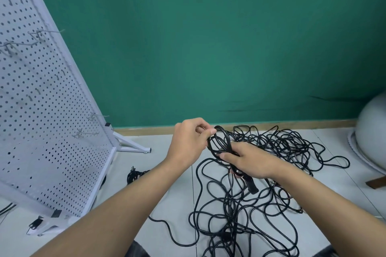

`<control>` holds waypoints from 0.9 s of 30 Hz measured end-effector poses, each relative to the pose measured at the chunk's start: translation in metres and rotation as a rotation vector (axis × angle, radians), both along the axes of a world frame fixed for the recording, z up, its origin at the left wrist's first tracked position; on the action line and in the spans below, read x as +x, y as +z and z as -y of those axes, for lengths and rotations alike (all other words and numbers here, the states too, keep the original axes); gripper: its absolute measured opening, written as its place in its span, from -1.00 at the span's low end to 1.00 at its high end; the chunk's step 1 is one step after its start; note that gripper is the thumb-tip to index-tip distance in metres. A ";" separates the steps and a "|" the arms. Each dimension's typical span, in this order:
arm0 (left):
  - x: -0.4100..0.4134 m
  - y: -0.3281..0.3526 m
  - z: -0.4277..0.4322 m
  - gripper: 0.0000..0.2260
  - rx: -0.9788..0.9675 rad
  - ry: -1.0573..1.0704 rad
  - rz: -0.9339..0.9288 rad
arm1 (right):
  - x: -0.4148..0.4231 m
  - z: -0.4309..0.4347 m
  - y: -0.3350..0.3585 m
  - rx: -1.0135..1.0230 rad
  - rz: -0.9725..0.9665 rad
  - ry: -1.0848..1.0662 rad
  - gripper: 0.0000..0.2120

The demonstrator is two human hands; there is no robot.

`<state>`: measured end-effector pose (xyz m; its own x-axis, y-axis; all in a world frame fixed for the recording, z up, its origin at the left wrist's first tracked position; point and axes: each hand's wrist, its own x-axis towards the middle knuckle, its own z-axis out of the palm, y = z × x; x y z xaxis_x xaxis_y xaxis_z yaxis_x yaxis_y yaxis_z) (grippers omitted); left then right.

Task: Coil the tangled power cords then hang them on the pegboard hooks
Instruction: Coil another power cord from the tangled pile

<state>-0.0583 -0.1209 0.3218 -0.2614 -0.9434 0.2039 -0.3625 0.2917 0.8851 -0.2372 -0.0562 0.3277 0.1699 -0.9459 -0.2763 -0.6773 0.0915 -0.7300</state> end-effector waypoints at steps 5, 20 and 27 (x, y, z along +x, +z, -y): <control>0.001 -0.002 0.003 -0.77 -0.041 -0.160 0.045 | -0.007 0.000 0.000 0.015 -0.080 0.069 -0.76; 0.006 -0.005 0.003 -0.84 -0.152 -0.195 0.325 | -0.017 -0.003 -0.008 0.141 0.102 0.030 -0.68; 0.009 -0.018 0.003 -0.65 0.347 -0.329 0.174 | -0.019 0.000 0.003 0.110 0.591 -0.260 -0.81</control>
<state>-0.0493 -0.1240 0.3034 -0.5585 -0.8097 -0.1800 -0.4515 0.1147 0.8849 -0.2566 -0.0566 0.3312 0.0922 -0.9481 -0.3043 -0.1099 0.2941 -0.9494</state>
